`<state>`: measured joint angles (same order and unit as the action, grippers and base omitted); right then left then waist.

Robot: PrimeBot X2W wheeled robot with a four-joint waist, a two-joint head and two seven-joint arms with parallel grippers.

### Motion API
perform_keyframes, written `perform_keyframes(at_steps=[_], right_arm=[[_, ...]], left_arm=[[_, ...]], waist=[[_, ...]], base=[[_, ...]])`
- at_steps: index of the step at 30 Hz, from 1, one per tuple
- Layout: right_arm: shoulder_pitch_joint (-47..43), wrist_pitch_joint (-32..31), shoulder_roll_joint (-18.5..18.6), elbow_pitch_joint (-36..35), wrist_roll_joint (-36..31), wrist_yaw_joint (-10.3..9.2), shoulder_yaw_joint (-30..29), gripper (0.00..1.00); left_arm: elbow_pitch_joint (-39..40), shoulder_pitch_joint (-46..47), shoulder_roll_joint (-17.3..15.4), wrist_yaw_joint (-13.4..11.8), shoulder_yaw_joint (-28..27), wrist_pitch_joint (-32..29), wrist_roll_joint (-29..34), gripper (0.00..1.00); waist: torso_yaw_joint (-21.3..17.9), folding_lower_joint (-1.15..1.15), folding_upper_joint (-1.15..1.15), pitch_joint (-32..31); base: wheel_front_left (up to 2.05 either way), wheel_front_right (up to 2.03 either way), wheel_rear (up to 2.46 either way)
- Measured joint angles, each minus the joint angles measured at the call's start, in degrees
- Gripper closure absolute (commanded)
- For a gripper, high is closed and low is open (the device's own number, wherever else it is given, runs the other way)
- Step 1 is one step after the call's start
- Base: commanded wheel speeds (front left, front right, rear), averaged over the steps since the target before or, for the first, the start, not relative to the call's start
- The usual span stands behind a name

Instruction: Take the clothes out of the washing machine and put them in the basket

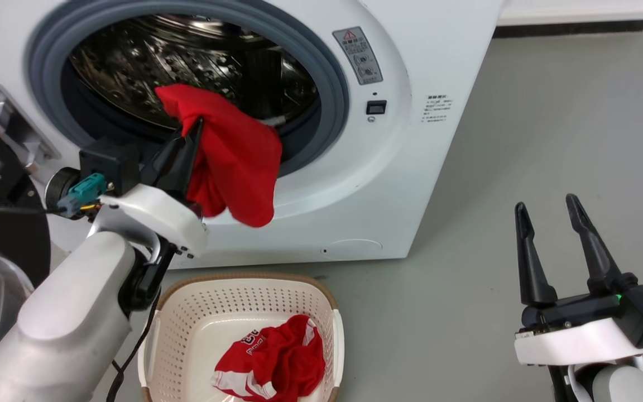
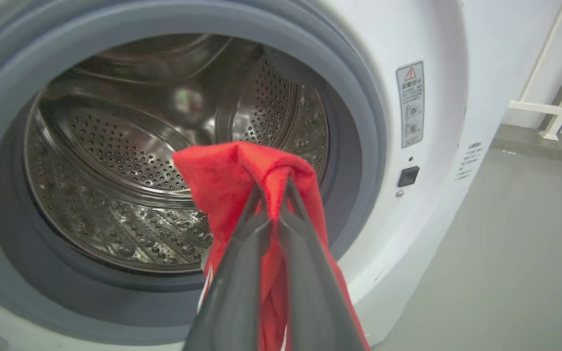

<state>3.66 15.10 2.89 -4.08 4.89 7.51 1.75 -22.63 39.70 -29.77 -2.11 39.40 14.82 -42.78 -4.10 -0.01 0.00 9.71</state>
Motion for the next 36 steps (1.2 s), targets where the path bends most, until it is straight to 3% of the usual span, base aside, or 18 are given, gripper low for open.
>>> perform_keyframes(at_steps=[13,21,29,36], right_arm=[[-2.52,0.00,0.00,-0.11,0.09,0.00,-0.05,0.00],[-3.76,0.00,0.01,-0.18,0.10,0.00,0.10,0.00],[-3.53,0.00,0.01,-0.71,0.11,0.00,0.24,0.00],[-1.28,0.00,0.01,-1.10,0.18,0.00,0.30,0.00]], left_arm=[[25.40,-8.92,-7.58,-10.63,-3.60,-0.36,1.72,1.00],[35.91,-12.66,-10.56,-15.10,-3.90,-2.07,3.25,1.00],[37.26,-18.29,-10.66,-16.15,-1.69,-2.54,2.07,1.00],[30.61,-21.85,-7.15,-13.15,0.30,-1.00,0.27,1.00]], waist=[[1.28,0.00,0.00,-3.98],[2.06,0.01,0.00,-4.89],[2.27,0.01,0.00,-3.46],[2.17,0.01,0.00,-0.20]], base=[[0.00,0.00,0.00],[0.00,0.00,0.00],[0.00,0.00,0.00],[0.00,0.00,0.00]])
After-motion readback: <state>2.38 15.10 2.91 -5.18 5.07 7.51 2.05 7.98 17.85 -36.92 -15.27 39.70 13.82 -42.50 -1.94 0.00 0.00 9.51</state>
